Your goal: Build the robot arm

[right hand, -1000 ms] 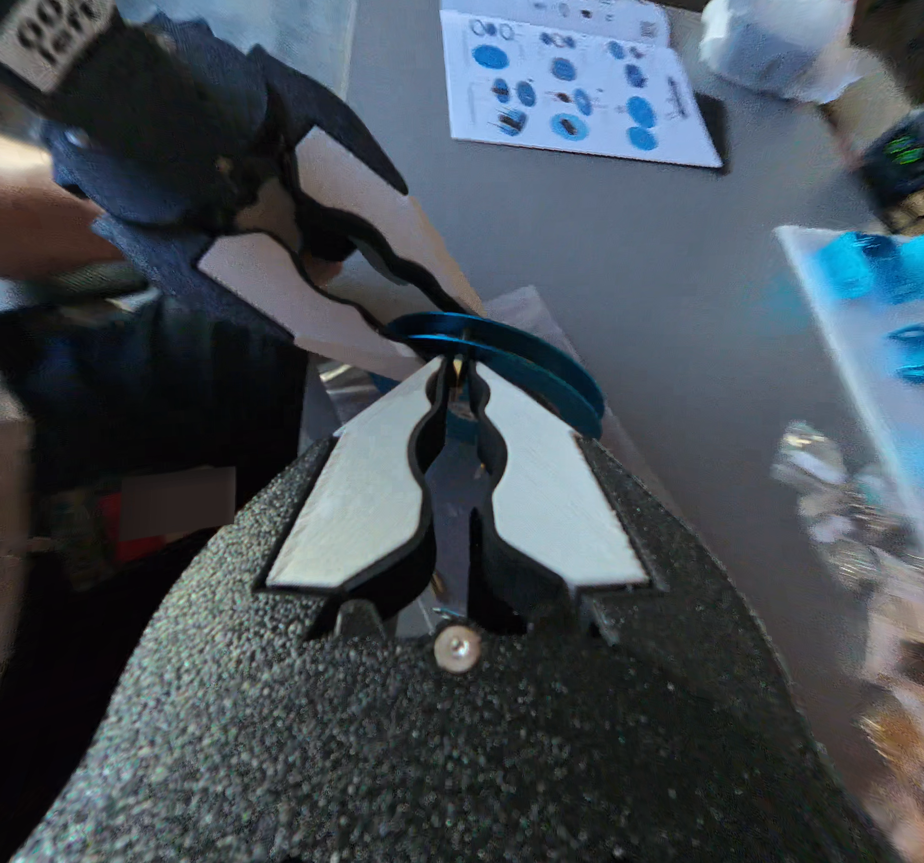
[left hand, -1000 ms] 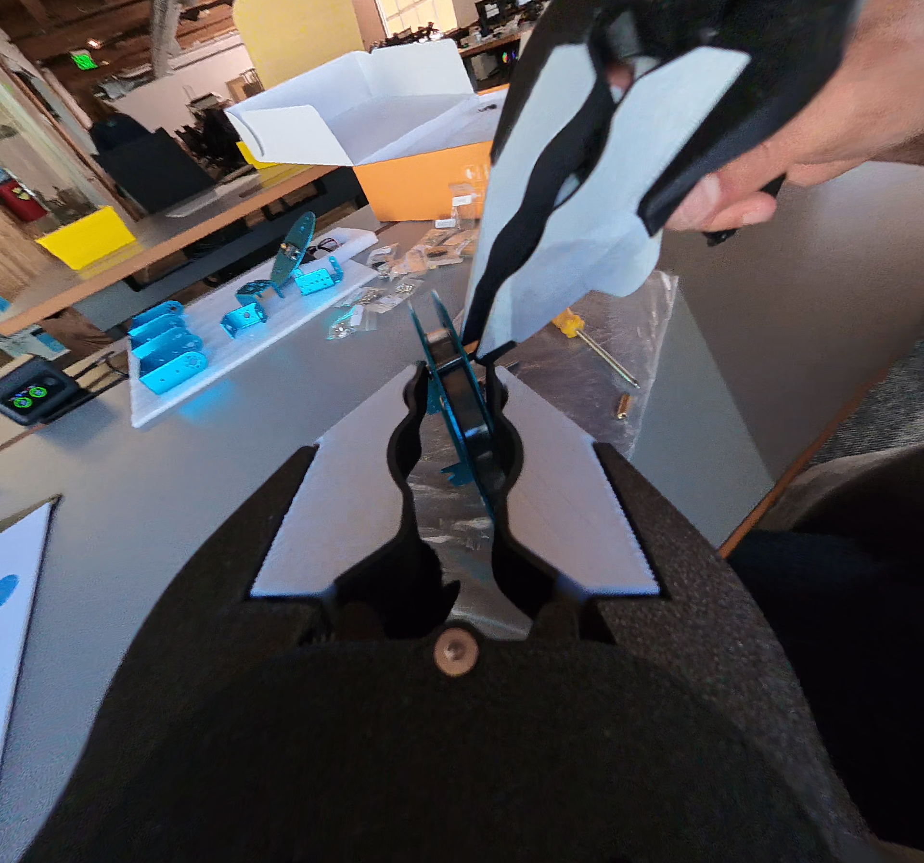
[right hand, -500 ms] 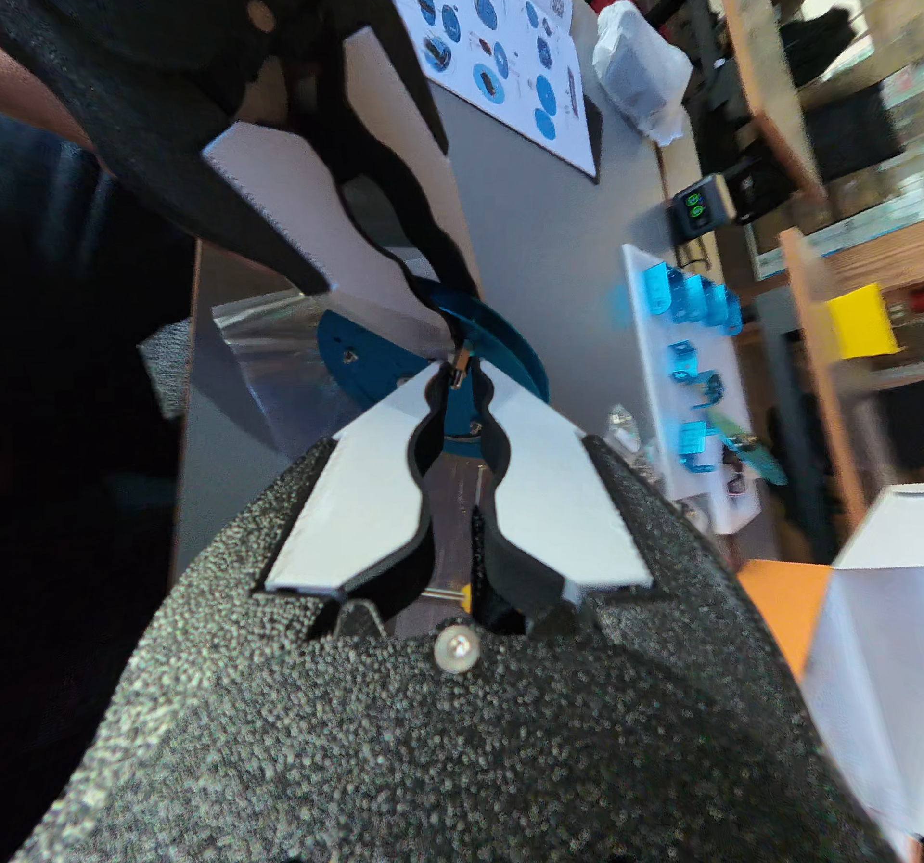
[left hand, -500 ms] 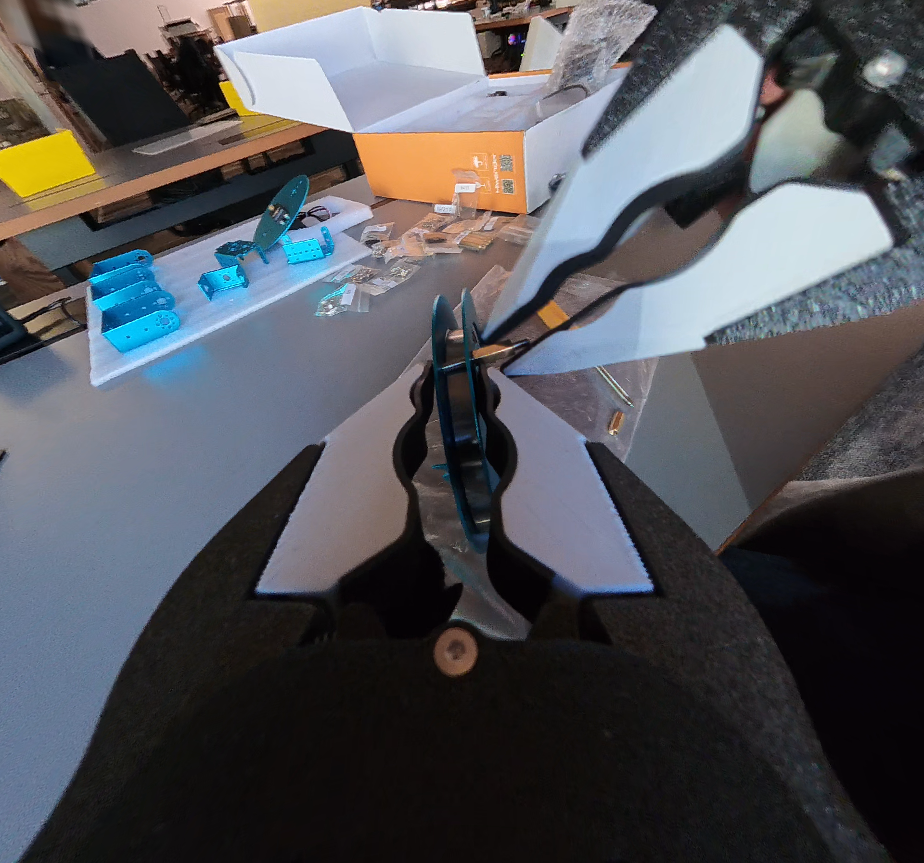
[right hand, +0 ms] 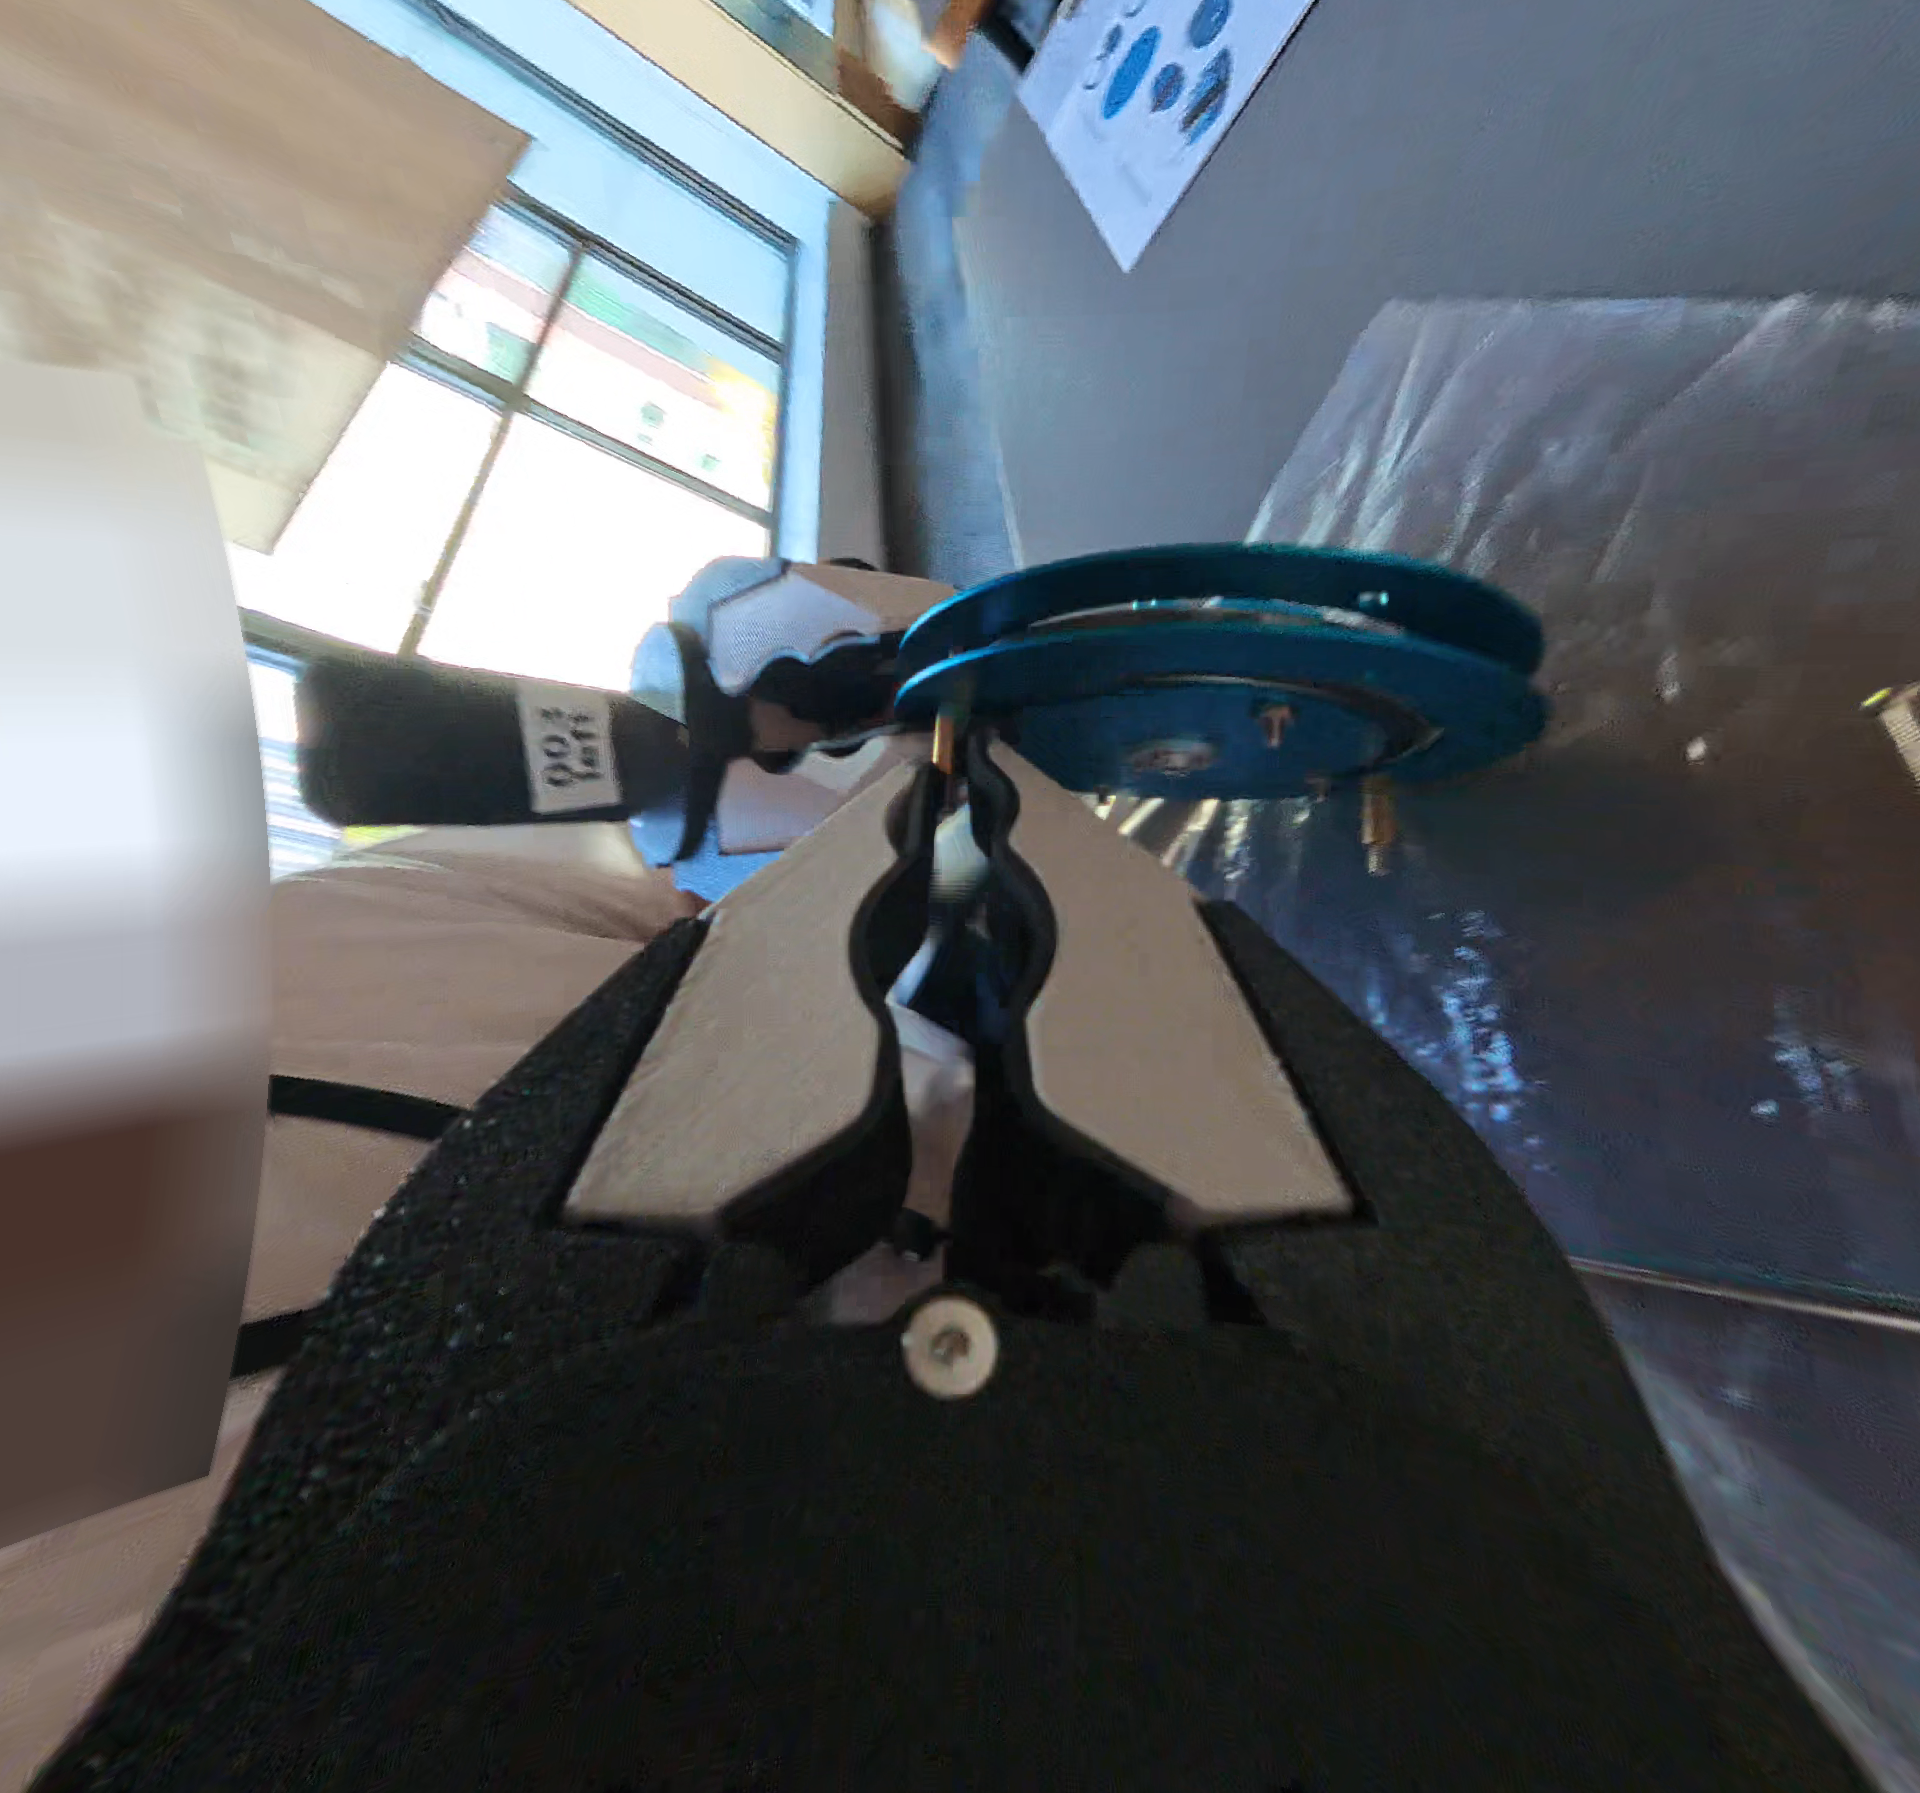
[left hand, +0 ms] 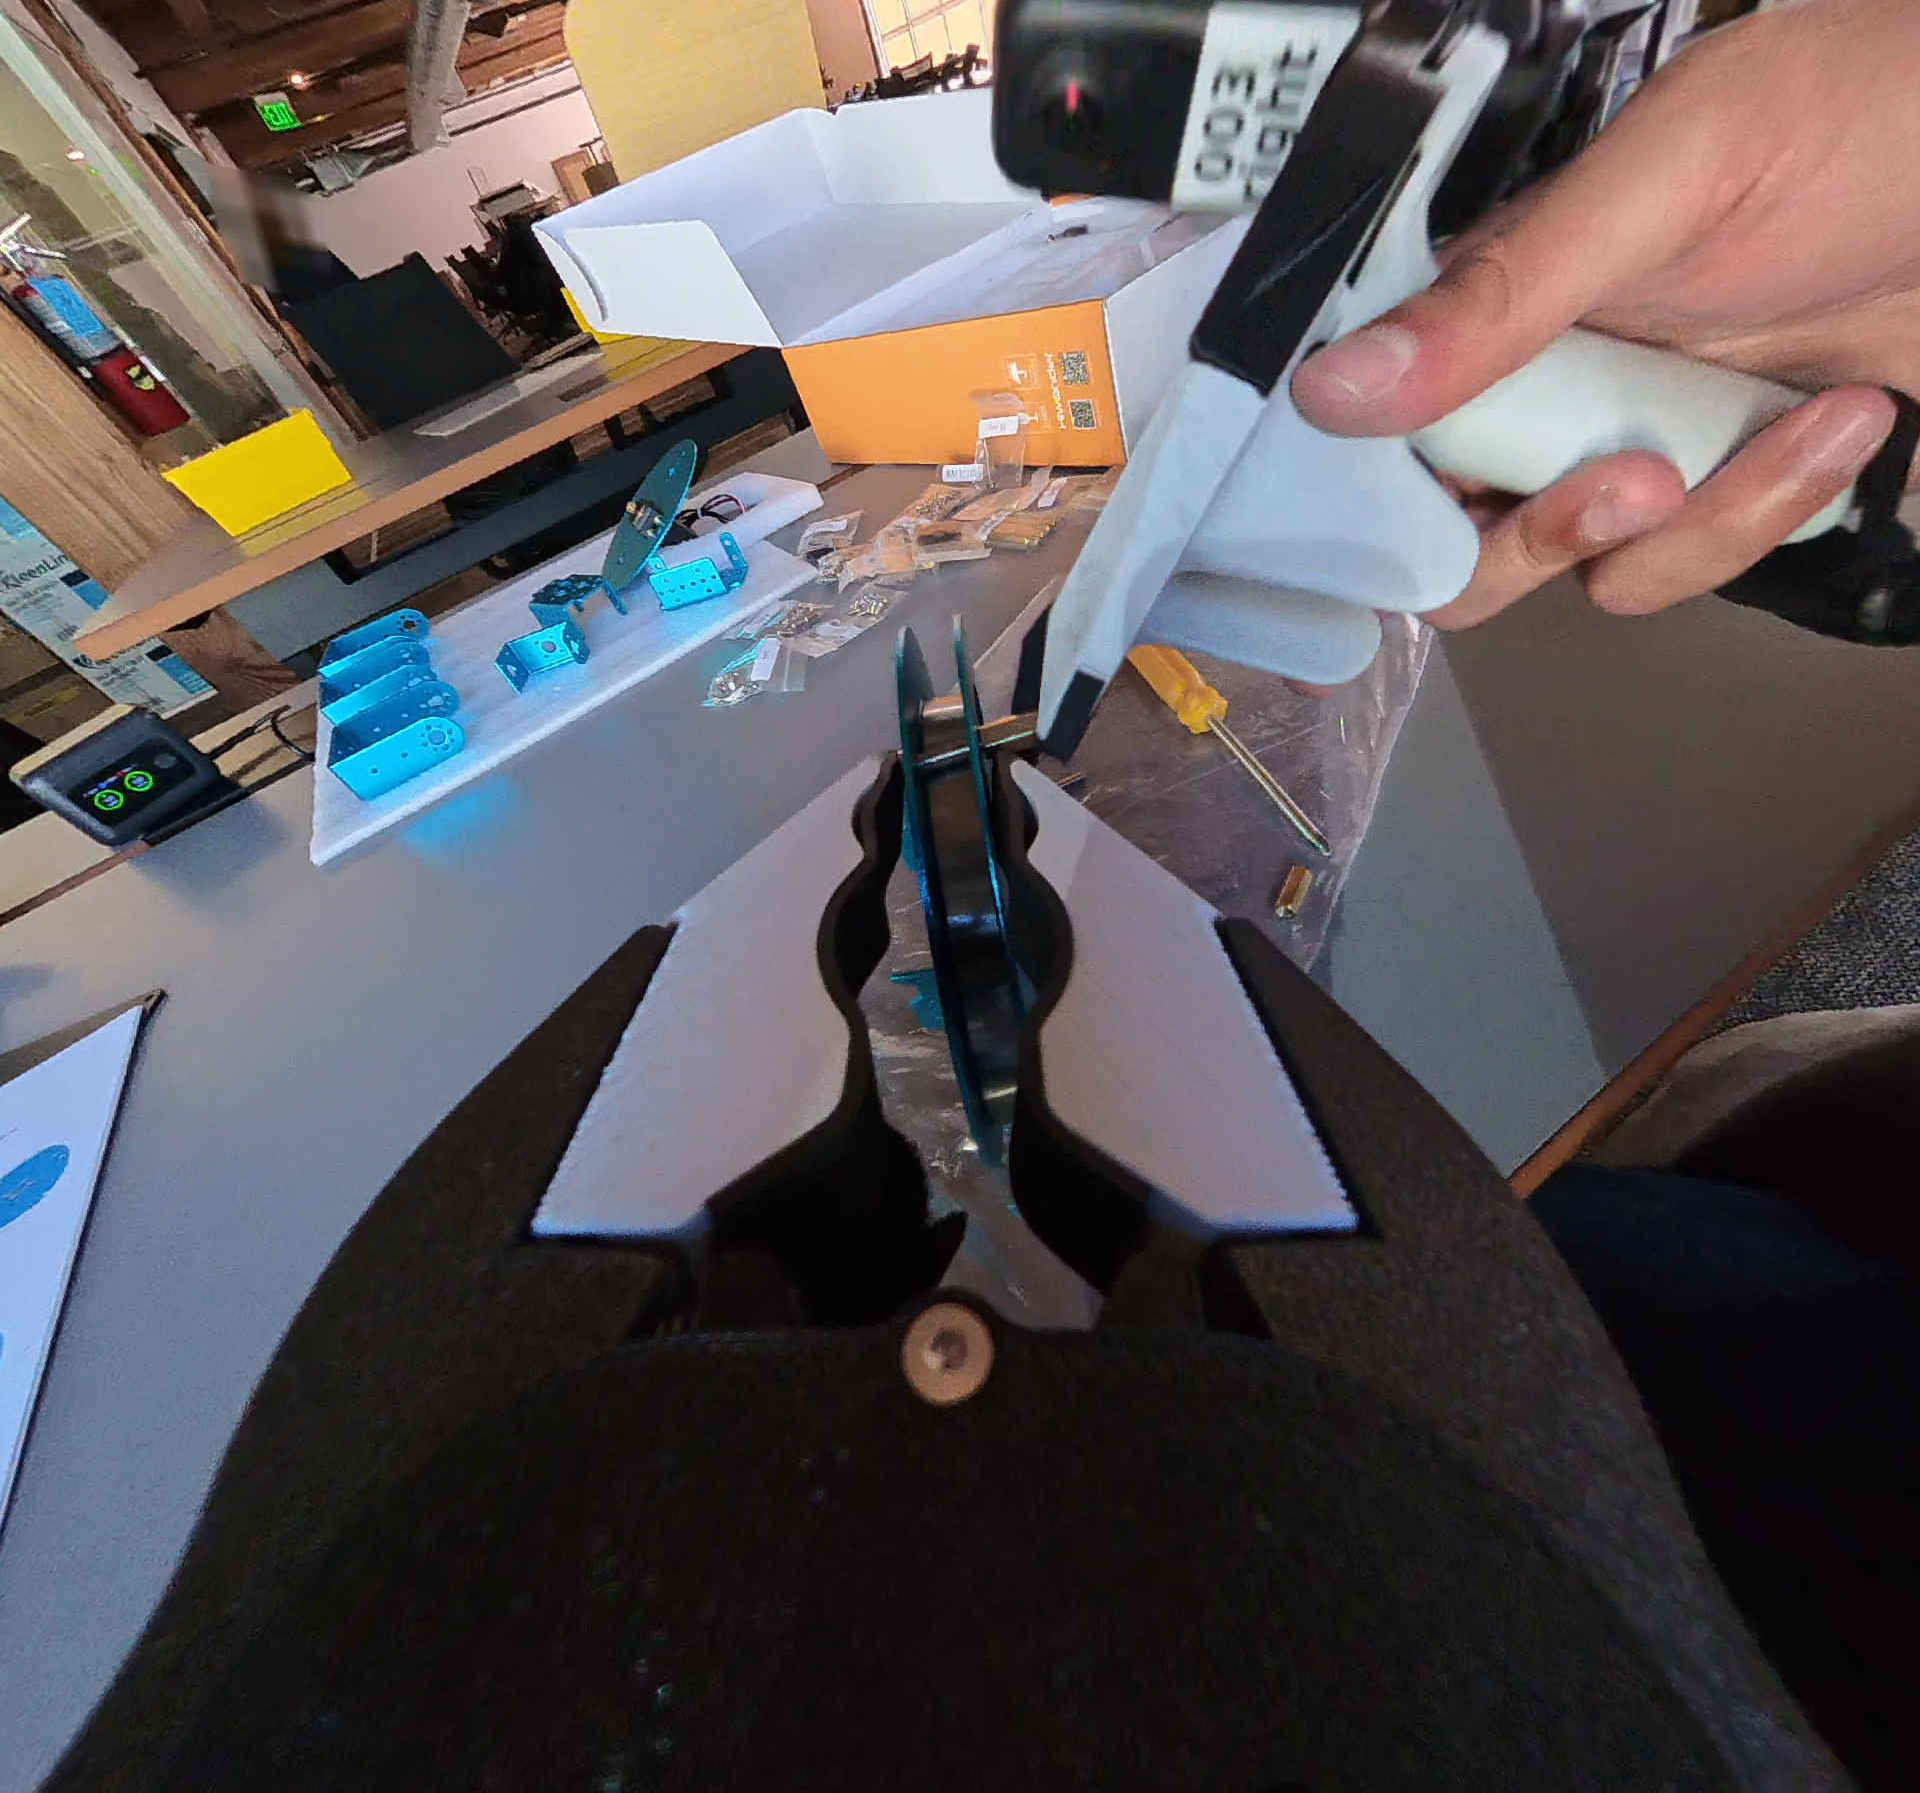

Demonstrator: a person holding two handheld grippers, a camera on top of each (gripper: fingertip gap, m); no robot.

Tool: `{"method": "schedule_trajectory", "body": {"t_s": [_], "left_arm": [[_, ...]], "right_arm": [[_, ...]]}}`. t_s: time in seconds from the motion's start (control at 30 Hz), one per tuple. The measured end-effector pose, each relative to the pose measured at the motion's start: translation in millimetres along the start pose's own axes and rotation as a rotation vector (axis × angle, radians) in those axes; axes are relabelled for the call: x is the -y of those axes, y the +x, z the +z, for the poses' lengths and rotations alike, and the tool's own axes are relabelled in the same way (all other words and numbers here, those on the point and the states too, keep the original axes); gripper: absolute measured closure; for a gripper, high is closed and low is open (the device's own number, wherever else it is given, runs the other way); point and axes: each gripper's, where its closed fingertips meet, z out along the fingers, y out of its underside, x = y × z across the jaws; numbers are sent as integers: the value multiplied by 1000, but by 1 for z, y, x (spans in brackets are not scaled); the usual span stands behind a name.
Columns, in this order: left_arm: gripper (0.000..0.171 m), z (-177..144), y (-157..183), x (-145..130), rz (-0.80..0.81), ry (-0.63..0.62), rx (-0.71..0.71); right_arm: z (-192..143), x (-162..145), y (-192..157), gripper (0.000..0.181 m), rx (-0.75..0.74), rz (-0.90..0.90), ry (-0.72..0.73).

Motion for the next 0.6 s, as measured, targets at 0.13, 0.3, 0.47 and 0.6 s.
{"method": "schedule_trajectory", "body": {"t_s": [0.13, 0.3, 0.47, 0.6], "left_arm": [[157, 1, 1, 0, 2, -5, -9], [158, 3, 5, 1, 7, -19, -5], [157, -1, 7, 1, 76, -14, 8], [158, -1, 11, 2, 139, 15, 29]], "right_arm": [[-2, -1, 2, 175, -242, -404, -24], [-8, 1, 16, 173, -906, -1168, -246], [-5, -6, 13, 177, -826, -992, -305], [-4, -16, 11, 178, -513, -558, -321]]}}
